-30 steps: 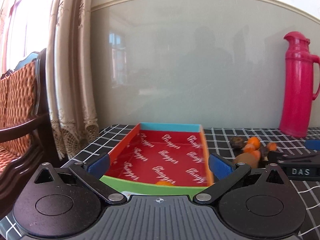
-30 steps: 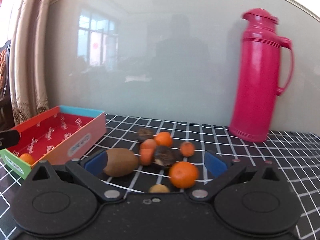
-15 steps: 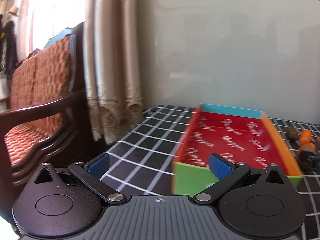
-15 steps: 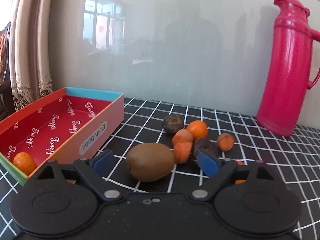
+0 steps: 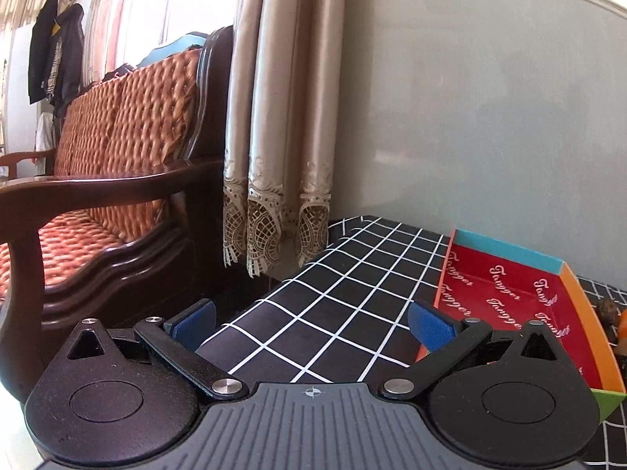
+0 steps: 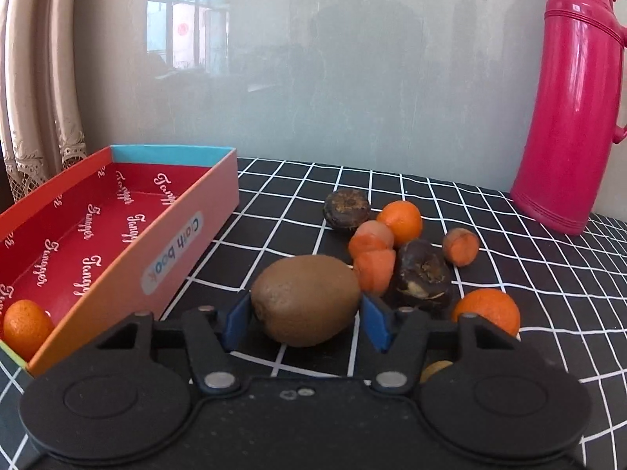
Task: Organize fruits
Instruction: 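Carry the kiwi with the right gripper into the red box and release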
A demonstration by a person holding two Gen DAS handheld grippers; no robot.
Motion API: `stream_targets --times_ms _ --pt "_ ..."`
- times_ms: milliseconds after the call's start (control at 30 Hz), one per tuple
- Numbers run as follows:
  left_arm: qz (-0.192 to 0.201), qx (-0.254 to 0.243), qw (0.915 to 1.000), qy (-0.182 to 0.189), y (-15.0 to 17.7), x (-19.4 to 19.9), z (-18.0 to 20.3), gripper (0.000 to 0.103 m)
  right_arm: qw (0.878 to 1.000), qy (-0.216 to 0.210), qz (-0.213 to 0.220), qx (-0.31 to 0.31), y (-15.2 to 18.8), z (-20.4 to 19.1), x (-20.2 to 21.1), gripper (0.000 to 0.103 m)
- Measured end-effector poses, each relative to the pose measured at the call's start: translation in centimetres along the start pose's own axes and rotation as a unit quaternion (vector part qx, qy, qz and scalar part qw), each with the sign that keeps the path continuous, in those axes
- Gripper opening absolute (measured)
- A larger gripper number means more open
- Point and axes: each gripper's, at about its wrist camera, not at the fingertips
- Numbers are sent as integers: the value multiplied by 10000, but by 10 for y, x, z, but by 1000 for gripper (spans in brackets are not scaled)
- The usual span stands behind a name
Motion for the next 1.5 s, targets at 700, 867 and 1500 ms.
stream_targets --times_ms 700,867,1500 --pt "-53 -296 9982 -510 0 -3 -47 103 9905 -1012 838 403 -25 -98 44 59" --pt "-117 -206 9981 -564 0 -6 -55 103 9905 -1008 725 585 -18 -112 42 61" --pt "154 -308 9990 275 -9 19 9 103 9922 -11 1244 -62 -32 -14 67 79"
Point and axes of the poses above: each gripper's, at about its wrist camera, not at the fingertips, and x roughly against the way its jaws point, z to its right, y to its underside, and after that the axes turned 13 degrees about z, right-handed
